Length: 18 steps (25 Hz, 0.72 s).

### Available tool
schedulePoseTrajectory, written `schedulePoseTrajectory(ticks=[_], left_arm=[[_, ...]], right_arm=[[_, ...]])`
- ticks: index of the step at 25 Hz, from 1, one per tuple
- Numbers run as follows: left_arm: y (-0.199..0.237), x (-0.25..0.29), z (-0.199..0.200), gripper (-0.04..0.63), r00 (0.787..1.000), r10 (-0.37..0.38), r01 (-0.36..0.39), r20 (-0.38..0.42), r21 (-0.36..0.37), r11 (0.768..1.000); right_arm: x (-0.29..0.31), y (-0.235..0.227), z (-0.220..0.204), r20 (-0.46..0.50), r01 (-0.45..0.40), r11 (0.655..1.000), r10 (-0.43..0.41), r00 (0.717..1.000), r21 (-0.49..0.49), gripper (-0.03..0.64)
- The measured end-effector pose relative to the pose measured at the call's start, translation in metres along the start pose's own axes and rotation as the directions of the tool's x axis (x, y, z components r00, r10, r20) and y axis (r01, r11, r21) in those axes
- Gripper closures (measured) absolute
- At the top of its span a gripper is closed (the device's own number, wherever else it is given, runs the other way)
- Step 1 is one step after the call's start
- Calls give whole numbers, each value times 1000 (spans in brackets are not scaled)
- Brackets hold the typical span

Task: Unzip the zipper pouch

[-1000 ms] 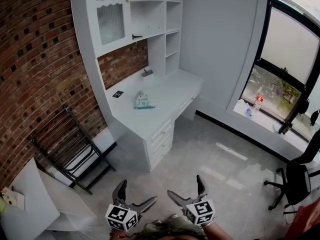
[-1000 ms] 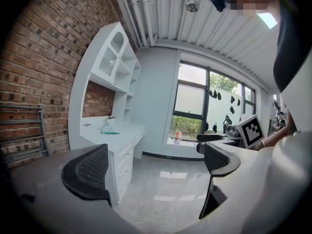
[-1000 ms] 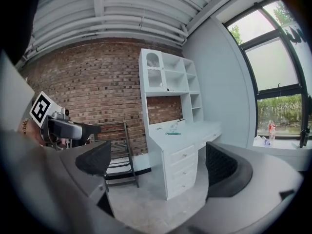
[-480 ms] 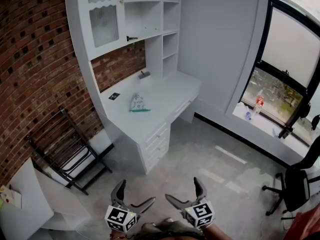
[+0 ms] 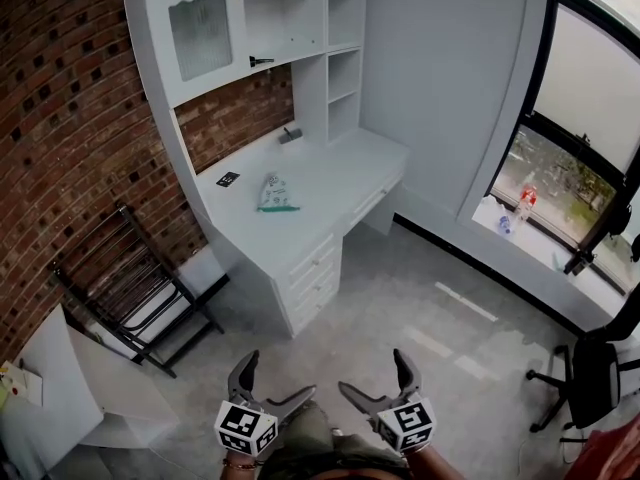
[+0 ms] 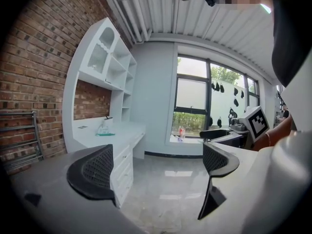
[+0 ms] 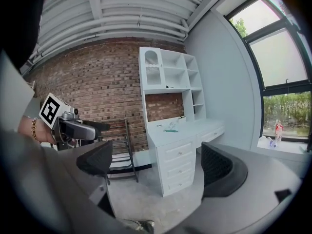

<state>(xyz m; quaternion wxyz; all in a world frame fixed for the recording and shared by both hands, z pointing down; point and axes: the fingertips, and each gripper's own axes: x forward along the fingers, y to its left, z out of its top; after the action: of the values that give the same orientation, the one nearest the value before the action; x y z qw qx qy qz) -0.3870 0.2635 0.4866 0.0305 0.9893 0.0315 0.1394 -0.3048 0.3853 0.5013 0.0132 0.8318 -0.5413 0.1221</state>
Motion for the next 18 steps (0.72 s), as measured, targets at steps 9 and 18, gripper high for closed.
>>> schedulePoseTrajectory(ticks=[9,18], left_arm=[[43,37,-3,28,999,33,-33,-34,8,999],[107,134,18,28,998,21,-18,-57,40,999]], right_arm=[[42,-31,3,12,24,999,-24,1000,27,52],[128,-90,24,-4,23,1000,-23,1000,19,54]])
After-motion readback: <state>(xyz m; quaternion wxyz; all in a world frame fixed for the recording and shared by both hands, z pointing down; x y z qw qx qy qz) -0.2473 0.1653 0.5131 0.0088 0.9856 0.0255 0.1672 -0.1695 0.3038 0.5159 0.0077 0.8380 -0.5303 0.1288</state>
